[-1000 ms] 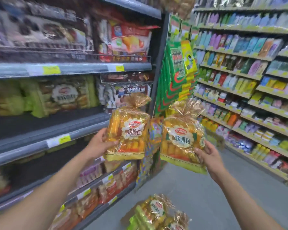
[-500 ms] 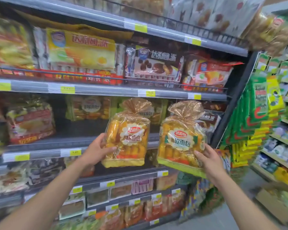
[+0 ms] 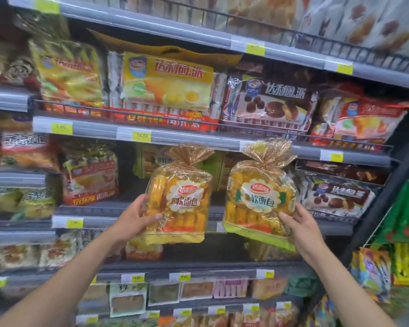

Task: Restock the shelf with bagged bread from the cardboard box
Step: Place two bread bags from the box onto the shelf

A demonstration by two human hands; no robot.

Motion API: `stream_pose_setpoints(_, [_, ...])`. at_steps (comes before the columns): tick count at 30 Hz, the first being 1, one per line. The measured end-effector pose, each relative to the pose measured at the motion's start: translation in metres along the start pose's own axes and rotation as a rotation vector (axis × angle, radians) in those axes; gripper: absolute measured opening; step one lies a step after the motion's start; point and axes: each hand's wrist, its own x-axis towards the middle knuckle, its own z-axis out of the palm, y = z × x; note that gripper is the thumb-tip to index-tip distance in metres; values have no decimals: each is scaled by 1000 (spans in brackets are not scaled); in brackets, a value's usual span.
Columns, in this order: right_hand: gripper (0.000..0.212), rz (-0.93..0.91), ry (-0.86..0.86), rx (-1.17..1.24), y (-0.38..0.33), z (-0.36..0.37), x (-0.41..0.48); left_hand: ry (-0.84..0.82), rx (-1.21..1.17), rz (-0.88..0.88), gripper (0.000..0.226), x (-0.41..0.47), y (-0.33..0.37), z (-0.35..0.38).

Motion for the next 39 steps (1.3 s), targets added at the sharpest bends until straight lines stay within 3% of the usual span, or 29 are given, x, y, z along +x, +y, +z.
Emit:
stream_pose_setpoints(3, [53,-44,-32,38,8,-5,19,38,-3,20,45,0,-3,14])
stream_pose_setpoints(12, [38,-55,-107,64,55,-10,62,91,-8,33,47,25,-37,27])
stream_pose_setpoints(13, [49,-61,-129,68,67,-9,66,93,7,44,53,28,-44,28])
stream_pose_setpoints(15, [98,-75,-151,78,98,-13,75,128,61,72,71,40,-66,24])
stream_pose_setpoints(17, [114,-99,-149,109,129,-14,80,120,93,101,84,44,-90,22])
stream_pose_setpoints(19, [103,-106,-156,159,157,-10,79,81,105,133,89,46,-114,27])
stream_pose_setpoints(22, [47,-153,-142,243,206,-12,75,81,105,210,69,44,-152,33])
stream_pose_setpoints(23, [41,-159,-130,244,222,-12,72,90,106,231,69,45,-169,32])
stream_pose_setpoints(29, [40,-230,-106,256,332,-12,67,69,65,414,62,50,-273,42])
stream_pose_setpoints(34, [34,-286,-153,306,407,-4,57,85,26,471,86,48,-353,49])
stream_pose_setpoints(39, [42,-253,-178,280,444,-2,60,97,2,428,91,42,-398,52])
